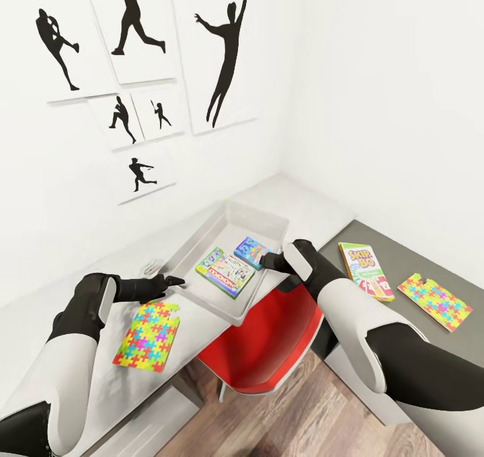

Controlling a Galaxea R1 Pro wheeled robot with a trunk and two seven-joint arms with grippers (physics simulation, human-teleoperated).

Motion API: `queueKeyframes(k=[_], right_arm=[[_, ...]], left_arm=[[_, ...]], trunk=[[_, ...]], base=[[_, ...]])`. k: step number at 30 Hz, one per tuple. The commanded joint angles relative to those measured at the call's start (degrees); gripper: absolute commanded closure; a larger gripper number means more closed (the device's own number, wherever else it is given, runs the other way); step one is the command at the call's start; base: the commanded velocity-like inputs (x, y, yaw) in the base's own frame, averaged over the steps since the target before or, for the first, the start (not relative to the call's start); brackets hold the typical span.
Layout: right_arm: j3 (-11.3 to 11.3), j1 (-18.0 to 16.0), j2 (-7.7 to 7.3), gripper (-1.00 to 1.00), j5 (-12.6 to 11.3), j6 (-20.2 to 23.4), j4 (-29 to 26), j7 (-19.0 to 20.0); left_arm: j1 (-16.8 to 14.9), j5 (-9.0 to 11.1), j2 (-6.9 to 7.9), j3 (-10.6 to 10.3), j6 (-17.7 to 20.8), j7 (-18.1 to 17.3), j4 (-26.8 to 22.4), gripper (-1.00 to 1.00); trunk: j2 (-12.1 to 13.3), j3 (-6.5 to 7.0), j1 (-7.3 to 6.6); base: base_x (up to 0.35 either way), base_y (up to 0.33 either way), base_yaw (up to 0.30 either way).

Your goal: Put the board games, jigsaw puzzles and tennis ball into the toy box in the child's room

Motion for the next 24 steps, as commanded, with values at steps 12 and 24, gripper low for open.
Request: queueKeyframes(k=[12, 24], right_arm=[[0.43, -0.05, -0.13, -1.0, -0.52, 0.14, -0.07, 0.15], [0.43, -0.05, -0.01, -1.0, -0.52, 0.14, -0.07, 0.2]], left_arm=[[-0.05, -1.47, -0.01, 0.08, 0.3, -0.31, -0.1, -1.0], [-0.05, -1.47, 0.04, 0.66, 0.3, -0.37, -0.11, -1.0]], trunk=[[-0.1, 0.08, 0.04], [-0.1, 1.16, 0.04]], base=[[0.0, 0.0, 0.0], [0.0, 0.0, 0.0]])
